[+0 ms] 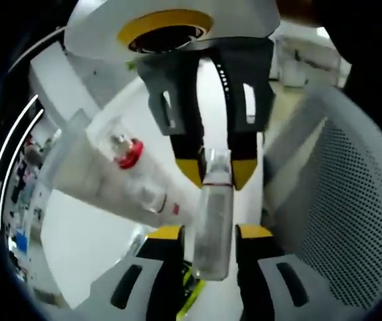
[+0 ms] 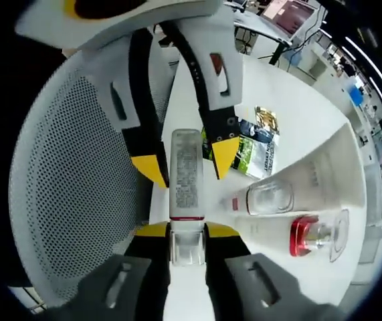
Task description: Arrange the skincare products in the storage area until every visible bottle or jar stands upright without overlapping.
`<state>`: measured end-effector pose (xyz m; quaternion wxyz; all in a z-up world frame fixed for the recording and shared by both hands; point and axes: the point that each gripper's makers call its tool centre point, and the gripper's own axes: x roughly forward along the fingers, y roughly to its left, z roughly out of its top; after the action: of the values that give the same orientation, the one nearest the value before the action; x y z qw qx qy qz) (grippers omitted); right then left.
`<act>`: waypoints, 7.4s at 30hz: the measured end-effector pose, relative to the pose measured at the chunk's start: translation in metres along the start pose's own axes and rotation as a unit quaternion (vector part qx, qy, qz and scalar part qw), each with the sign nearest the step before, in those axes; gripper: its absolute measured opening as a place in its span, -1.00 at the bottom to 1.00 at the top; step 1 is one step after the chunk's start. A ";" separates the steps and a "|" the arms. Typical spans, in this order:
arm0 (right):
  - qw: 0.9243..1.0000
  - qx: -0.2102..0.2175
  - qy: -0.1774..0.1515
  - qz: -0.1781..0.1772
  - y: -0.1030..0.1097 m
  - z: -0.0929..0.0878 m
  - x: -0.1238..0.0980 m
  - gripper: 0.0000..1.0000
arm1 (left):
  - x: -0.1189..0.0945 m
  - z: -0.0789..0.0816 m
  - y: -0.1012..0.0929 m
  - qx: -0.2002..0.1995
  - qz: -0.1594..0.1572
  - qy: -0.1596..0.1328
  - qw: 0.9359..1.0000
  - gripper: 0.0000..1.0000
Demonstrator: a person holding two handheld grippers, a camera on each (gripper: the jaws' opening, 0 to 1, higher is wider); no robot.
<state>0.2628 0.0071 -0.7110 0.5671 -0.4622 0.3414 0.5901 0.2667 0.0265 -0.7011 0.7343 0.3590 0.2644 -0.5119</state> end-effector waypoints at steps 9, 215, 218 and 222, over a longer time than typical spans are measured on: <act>1.000 0.007 -0.012 -0.003 -0.003 0.003 -0.003 -0.64 | 0.006 0.001 0.000 0.004 -0.002 -0.002 1.000 -0.58; 0.865 0.372 -0.283 -0.184 -0.046 -0.039 0.008 -0.73 | 0.030 -0.016 0.030 -0.175 0.033 -0.032 0.984 -0.56; 0.864 0.374 -0.283 -0.185 -0.047 -0.038 0.009 -0.70 | 0.031 -0.015 0.036 -0.175 0.040 -0.032 0.983 -0.57; 0.860 0.381 -0.286 -0.183 -0.050 -0.038 0.011 -0.71 | 0.037 -0.015 0.042 -0.174 0.045 -0.032 0.983 -0.61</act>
<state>0.3186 -0.0180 -0.7283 0.8693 -0.0750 0.2724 0.4056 0.3180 0.0271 -0.7277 0.8157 0.2210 0.3094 -0.4360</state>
